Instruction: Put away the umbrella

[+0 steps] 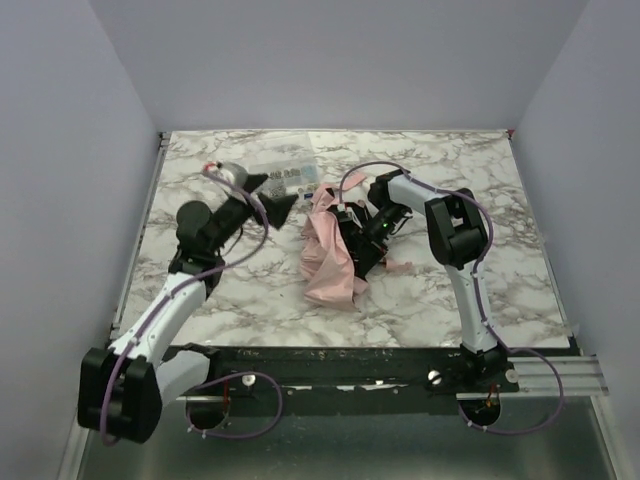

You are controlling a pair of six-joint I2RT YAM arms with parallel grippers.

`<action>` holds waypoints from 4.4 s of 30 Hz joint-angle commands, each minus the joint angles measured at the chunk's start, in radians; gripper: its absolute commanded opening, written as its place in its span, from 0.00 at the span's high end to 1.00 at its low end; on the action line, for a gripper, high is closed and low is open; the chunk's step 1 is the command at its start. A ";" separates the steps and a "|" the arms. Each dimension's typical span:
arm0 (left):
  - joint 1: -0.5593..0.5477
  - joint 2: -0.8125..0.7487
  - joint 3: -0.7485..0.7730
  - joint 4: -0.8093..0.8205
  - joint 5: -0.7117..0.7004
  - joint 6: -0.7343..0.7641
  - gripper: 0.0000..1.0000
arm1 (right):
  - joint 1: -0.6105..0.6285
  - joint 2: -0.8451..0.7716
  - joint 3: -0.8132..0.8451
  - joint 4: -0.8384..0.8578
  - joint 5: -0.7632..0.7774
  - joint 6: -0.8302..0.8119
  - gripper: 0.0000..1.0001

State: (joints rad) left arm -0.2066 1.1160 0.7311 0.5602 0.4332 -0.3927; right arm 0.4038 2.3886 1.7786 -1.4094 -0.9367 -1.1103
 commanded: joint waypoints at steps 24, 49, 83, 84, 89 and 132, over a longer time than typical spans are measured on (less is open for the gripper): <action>-0.494 0.241 -0.110 -0.367 -0.082 1.463 0.03 | -0.016 0.059 0.048 -0.011 0.030 0.038 0.92; -0.468 0.560 0.339 -0.984 -0.045 1.470 0.67 | -0.105 -0.215 0.011 -0.011 0.004 -0.081 0.43; -0.383 0.202 0.343 -0.935 0.151 0.923 0.25 | -0.086 -0.839 -0.554 0.548 -0.073 -0.067 0.11; -0.369 0.171 0.323 -0.915 0.167 0.901 0.25 | -0.063 -0.857 -0.562 0.557 -0.058 -0.055 0.11; -0.197 0.111 0.302 -0.765 0.197 0.606 0.24 | 0.088 -0.926 -0.572 0.659 0.031 0.074 0.17; -0.327 0.875 0.554 -0.985 0.204 -0.031 0.68 | 0.208 -0.576 -0.566 0.957 0.526 0.371 0.64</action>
State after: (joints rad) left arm -0.4938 2.0022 1.3563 -0.4065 0.5838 -0.3367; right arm 0.6182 1.7939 1.1618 -0.3775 -0.3260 -0.6659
